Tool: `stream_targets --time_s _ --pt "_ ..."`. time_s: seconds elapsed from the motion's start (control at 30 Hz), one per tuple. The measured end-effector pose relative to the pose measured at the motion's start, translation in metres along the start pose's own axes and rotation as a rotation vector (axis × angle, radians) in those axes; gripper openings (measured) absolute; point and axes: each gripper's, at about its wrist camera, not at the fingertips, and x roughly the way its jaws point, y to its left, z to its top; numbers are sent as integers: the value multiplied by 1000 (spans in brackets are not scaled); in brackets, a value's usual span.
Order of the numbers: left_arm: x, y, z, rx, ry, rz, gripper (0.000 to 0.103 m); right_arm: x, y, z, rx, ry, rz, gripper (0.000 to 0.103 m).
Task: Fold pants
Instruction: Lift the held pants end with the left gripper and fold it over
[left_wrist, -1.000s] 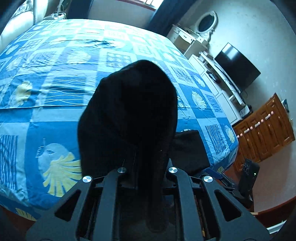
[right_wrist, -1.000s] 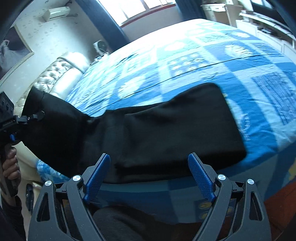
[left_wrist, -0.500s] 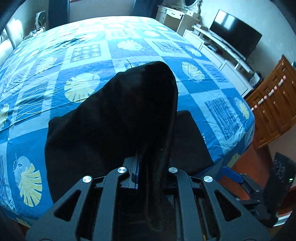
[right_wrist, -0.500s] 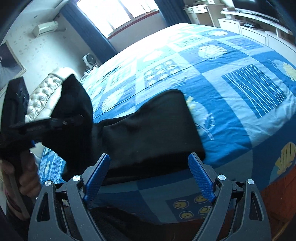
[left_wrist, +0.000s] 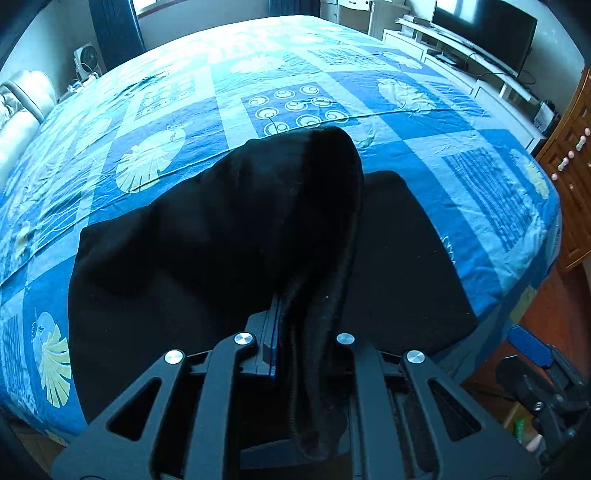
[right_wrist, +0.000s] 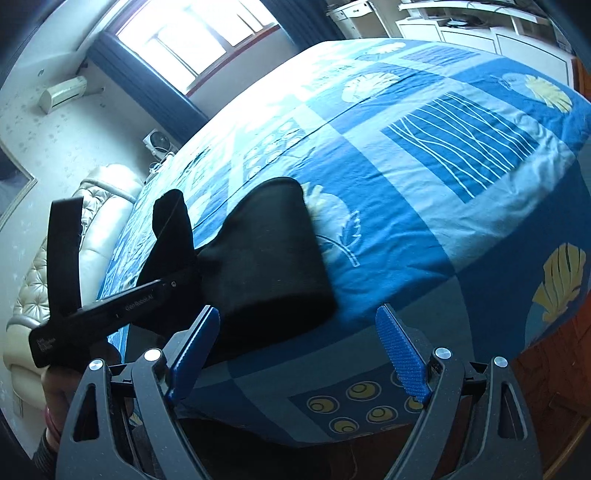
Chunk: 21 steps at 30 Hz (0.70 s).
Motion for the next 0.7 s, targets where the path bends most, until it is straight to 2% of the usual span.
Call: stream_targets --time_s 0.43,0.7 --pt "13 -21 -8 50 -17 109 12 -2 -19 -1 48 -2 6 86" --pt "16 -28 -10 62 -23 149 12 -4 -22 1 57 -2 7 86"
